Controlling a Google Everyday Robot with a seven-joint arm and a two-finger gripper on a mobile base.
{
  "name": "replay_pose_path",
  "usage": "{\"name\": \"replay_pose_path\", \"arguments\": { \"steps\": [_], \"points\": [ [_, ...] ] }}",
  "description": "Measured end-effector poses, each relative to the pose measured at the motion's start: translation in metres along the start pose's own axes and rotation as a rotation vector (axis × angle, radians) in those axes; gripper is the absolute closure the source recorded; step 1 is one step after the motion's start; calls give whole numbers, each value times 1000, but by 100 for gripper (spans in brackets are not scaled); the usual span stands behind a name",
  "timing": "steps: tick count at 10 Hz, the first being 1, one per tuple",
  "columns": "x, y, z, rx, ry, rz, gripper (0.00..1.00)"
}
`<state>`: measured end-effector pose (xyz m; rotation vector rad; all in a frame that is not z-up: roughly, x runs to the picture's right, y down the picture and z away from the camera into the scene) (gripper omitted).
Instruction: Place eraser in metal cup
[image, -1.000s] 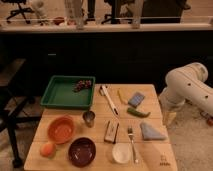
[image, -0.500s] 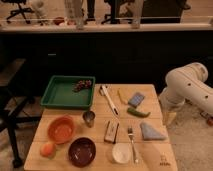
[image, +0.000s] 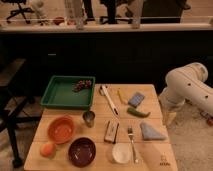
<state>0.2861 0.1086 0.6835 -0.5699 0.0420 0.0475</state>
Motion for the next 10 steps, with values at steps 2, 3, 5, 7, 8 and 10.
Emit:
{"name": "replay_pose_path", "arguments": {
  "steps": [2, 3, 5, 7, 8, 10],
  "points": [
    [0, 0, 0, 0, 0, 0, 20],
    [0, 0, 0, 0, 0, 0, 20],
    [0, 0, 0, 0, 0, 0, 20],
    [0, 0, 0, 0, 0, 0, 20],
    [0, 0, 0, 0, 0, -5, 20],
    [-5, 2, 1, 0, 13, -72, 20]
  ]
}}
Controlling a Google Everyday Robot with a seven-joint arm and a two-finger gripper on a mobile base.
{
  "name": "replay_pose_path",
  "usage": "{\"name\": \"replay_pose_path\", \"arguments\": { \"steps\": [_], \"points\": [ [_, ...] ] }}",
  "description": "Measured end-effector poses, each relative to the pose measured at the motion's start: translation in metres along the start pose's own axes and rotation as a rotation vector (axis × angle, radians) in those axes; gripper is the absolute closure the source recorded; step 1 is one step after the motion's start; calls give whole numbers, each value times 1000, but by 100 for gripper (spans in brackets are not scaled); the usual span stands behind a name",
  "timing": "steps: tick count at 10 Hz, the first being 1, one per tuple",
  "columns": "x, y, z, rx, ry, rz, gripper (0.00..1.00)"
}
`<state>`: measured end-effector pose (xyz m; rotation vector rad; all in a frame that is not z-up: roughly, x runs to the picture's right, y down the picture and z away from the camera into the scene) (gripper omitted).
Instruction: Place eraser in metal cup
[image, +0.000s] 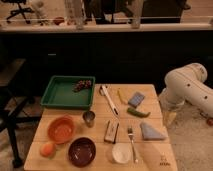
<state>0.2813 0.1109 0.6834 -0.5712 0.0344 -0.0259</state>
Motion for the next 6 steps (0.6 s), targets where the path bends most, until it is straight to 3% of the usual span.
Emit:
{"name": "replay_pose_path", "arguments": {
  "steps": [3, 6],
  "points": [
    [-38, 3, -1, 2, -6, -356, 20],
    [-70, 5, -7, 5, -37, -575, 20]
  ]
}}
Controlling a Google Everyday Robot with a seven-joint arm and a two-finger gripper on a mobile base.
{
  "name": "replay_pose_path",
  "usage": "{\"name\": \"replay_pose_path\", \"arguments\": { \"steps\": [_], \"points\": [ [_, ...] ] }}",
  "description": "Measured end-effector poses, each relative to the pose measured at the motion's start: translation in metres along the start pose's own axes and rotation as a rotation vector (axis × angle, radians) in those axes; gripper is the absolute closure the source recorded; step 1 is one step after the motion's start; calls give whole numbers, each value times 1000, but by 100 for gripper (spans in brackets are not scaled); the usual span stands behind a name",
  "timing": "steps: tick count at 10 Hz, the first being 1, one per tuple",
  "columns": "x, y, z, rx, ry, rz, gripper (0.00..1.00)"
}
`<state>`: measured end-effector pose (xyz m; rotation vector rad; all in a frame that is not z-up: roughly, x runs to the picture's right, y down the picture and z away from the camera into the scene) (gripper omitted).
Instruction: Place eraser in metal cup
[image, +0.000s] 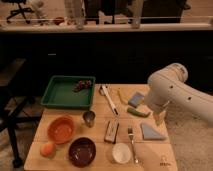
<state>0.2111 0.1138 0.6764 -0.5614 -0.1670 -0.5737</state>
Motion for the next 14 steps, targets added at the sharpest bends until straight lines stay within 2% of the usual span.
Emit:
{"name": "replay_pose_path", "arguments": {
  "steps": [2, 4, 6, 7, 8, 14],
  "points": [
    [-20, -6, -3, -1, -35, -143, 20],
    [-33, -12, -3, -2, -60, -255, 20],
    [-47, -17, -3, 9, -94, -411, 20],
    [-51, -20, -3, 16, -106, -459, 20],
    [-53, -19, -3, 17, -114, -489, 20],
    [-53, -21, -2, 20, -115, -494, 20]
  ]
}}
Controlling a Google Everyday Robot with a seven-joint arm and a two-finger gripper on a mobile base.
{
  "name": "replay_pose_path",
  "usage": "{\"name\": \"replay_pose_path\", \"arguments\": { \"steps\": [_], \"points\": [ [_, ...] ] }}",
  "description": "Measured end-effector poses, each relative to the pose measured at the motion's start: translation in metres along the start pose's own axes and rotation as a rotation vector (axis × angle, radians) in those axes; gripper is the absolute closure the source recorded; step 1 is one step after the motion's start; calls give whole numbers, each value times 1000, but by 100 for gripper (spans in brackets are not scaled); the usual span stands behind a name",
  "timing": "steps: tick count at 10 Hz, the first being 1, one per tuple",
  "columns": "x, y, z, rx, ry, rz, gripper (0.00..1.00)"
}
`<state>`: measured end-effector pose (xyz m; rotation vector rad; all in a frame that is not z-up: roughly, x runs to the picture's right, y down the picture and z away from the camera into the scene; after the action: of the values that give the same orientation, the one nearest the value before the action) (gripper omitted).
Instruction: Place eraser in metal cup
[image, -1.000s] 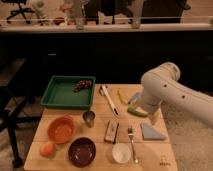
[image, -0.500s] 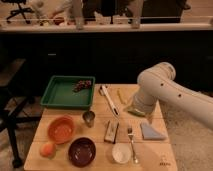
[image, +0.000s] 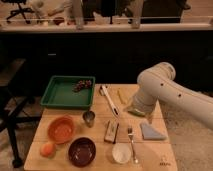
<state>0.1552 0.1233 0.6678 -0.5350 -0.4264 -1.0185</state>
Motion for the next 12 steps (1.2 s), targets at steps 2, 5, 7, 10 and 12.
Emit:
{"name": "replay_pose_path", "arguments": {
  "steps": [2, 5, 7, 10, 12],
  "points": [
    [0, -3, 5, -5, 2, -15, 20],
    [-18, -38, 26, -25, 3, -78, 20],
    [-20, -49, 34, -31, 2, -110, 20],
    [-11, -58, 44, -2, -21, -138, 20],
    [2, -65, 55, 59, -67, -136, 20]
  ]
}}
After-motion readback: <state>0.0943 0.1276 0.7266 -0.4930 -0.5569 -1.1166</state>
